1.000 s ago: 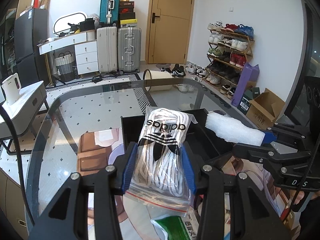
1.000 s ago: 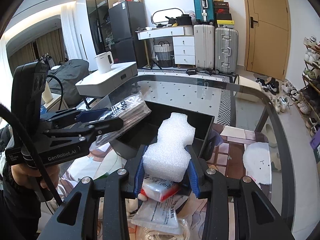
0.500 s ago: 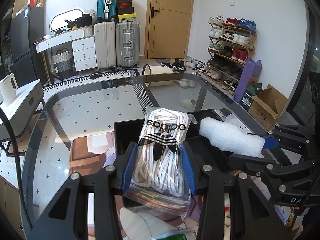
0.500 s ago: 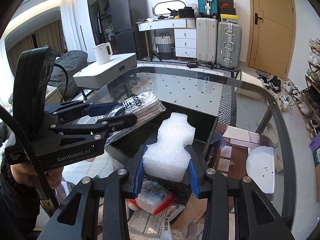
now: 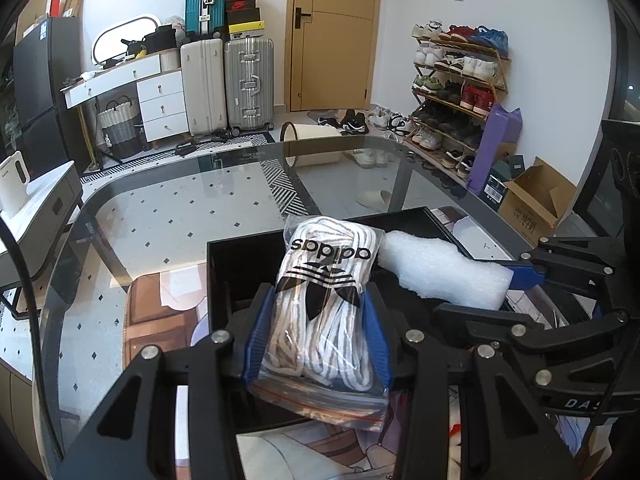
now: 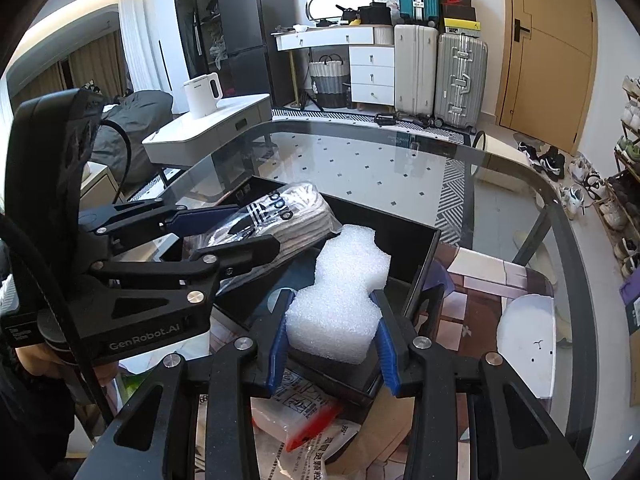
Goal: Organize soft objects
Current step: 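Carry the adidas bag with the left tool while the right tool carries the foam into the black box, then open both tools inside the black box and withdraw them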
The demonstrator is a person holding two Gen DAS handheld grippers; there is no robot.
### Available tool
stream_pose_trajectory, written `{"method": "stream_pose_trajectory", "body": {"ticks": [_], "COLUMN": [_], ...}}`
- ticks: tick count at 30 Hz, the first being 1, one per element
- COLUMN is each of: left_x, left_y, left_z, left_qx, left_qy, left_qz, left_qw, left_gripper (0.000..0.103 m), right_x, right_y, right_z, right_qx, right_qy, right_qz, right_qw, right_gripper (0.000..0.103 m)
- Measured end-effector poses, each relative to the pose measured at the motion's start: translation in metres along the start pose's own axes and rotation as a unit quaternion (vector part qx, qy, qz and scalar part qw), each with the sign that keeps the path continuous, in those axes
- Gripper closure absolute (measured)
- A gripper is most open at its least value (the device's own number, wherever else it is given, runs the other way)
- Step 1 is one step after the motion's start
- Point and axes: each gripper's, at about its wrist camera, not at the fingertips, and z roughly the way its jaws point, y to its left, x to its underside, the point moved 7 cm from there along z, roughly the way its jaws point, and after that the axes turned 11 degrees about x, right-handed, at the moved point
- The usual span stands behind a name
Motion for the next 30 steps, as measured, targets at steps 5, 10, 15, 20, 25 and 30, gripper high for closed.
{"method": "stream_pose_trajectory", "body": {"ticks": [5,10,15,20,25,30], "left_x": [0.005,0.012,0.014,0.017,0.015,0.015], "left_y": [0.0,-0.003,-0.01,-0.012,-0.013,-0.016], "left_z": [0.006,0.013,0.011,0.005,-0.013,-0.035], "left_qx": [-0.004,0.001,0.001,0.0,0.002,0.003], "left_qy": [0.009,0.027,0.034,0.035,0.016,-0.004], "left_qz": [0.003,-0.003,0.008,0.007,0.014,0.017], "left_qw": [0.9999,0.9996,0.9994,0.9994,0.9998,0.9998], "left_gripper": [0.061,0.061,0.061,0.06,0.048,0.026], "right_x": [0.0,-0.001,-0.001,0.0,0.001,0.007], "right_y": [0.0,-0.001,-0.002,0.002,0.005,0.002], "right_z": [0.005,0.008,0.009,0.005,-0.012,-0.028], "right_qx": [0.001,-0.004,-0.006,-0.005,0.004,0.012], "right_qy": [0.003,0.004,0.004,-0.003,-0.034,-0.047], "right_qz": [-0.003,-0.006,-0.009,-0.027,-0.044,-0.034], "right_qw": [1.0,1.0,1.0,1.0,0.998,0.998], "right_gripper": [0.065,0.065,0.065,0.056,0.037,0.021]}}
